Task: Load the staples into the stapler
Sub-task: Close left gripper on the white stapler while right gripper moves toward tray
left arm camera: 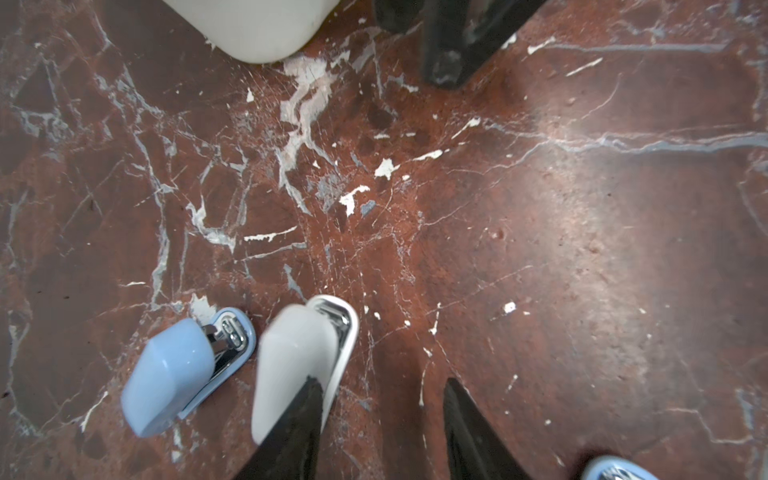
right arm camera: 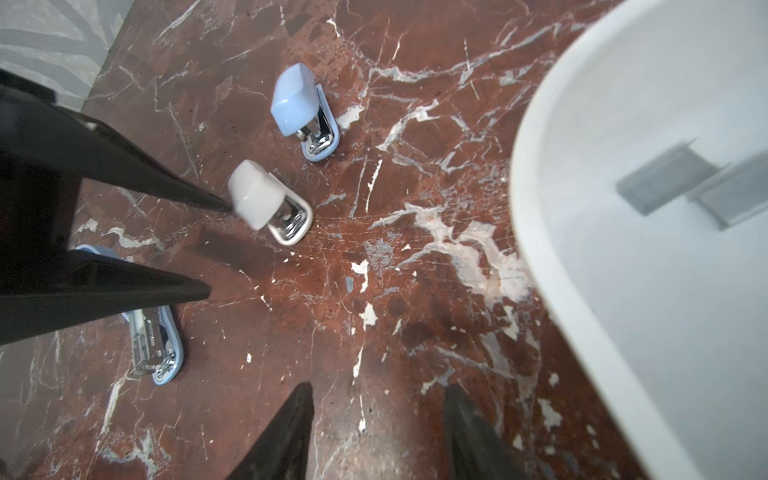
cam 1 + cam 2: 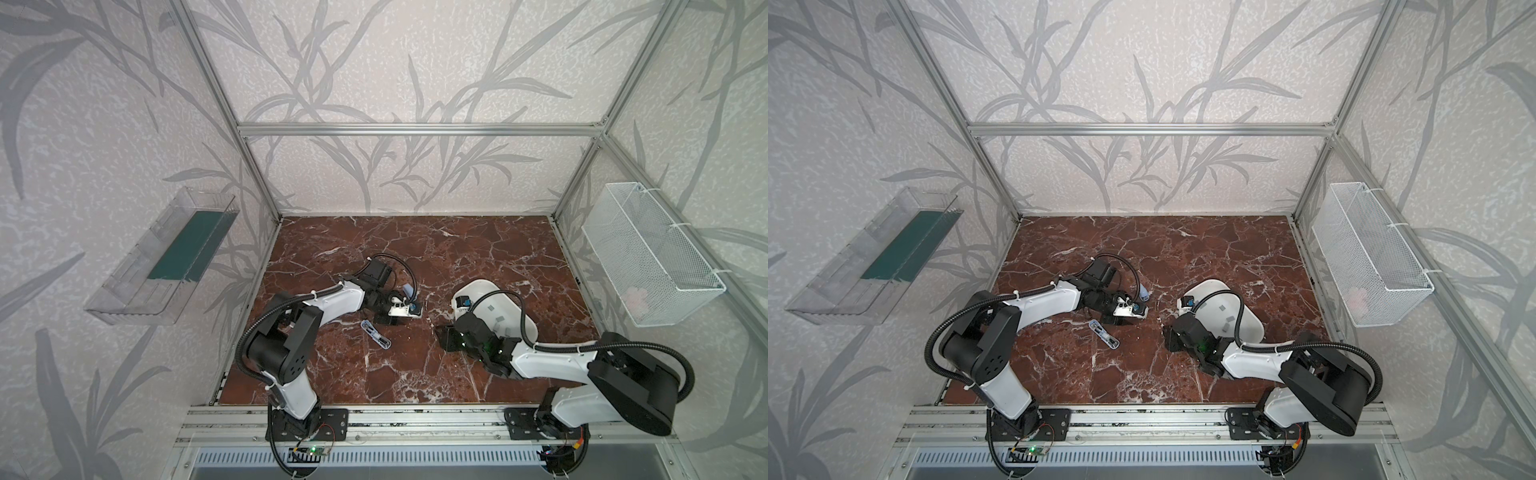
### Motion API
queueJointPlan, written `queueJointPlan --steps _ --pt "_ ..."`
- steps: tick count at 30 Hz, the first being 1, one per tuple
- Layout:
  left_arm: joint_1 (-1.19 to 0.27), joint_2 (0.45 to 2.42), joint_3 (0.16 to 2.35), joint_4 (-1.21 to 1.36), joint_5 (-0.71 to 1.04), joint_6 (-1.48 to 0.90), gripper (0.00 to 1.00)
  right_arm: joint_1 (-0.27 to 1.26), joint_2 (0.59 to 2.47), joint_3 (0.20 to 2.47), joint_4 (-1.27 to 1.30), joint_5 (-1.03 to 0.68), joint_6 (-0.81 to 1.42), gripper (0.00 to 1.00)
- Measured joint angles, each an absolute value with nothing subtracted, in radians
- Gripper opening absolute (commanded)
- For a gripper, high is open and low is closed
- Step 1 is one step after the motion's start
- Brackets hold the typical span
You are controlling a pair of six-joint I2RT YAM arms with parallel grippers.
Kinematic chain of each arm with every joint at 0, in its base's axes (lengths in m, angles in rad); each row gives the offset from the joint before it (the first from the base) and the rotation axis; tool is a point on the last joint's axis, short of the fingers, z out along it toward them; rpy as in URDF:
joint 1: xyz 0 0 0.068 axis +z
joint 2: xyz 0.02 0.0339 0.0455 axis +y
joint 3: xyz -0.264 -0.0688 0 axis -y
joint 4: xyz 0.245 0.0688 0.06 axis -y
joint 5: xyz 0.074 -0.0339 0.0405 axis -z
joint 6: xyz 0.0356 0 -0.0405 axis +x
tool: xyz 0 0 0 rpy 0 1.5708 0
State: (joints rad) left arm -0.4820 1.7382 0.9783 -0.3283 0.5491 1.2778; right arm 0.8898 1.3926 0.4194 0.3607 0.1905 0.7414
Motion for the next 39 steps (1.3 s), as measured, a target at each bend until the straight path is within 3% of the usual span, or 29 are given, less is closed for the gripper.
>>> queueJointPlan --steps 30,39 --pt "-0.455 1.849 1.127 -0.331 0.601 1.358 0.51 0.89 1.402 0.416 0.361 0.151 0.736 0.53" --pt "-0.455 1.923 1.208 -0.43 0.629 1.394 0.42 0.89 1.402 0.402 0.361 0.154 0.736 0.53"
